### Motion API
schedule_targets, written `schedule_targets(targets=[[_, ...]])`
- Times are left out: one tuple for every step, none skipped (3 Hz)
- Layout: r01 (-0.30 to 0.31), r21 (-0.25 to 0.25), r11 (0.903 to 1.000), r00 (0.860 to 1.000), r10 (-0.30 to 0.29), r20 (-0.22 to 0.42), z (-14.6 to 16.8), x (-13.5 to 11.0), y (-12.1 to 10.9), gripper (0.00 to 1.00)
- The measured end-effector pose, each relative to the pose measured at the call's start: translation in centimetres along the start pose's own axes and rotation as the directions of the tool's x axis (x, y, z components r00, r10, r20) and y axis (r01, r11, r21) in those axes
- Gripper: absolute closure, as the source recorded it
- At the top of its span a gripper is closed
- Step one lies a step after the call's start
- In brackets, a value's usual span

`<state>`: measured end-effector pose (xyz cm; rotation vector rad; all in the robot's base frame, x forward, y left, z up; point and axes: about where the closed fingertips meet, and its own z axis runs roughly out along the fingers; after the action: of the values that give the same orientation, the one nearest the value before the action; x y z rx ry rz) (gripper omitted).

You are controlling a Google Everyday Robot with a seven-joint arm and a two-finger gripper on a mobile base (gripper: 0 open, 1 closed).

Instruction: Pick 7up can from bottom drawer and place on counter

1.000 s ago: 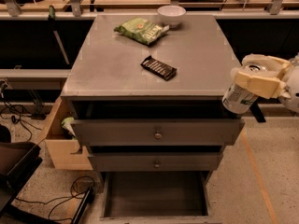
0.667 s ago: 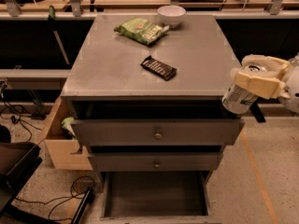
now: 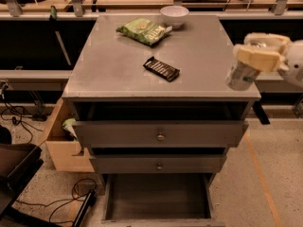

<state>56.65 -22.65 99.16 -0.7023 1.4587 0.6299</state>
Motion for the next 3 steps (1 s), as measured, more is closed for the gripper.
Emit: schedule_targets(targets=[[0.018,-0.015,0.9997,1.000,-0.018,0.005,2.5,-2.2,-4.1,1.00],[-0.048,-0.067,0.9966,0.998,0.044,-0.054,6.1,0.7,-8.3,1.00],[-0.149,-0.144,0.9782,0.986,0.136,-0.099,11.8,4.3,-10.8,1.00]])
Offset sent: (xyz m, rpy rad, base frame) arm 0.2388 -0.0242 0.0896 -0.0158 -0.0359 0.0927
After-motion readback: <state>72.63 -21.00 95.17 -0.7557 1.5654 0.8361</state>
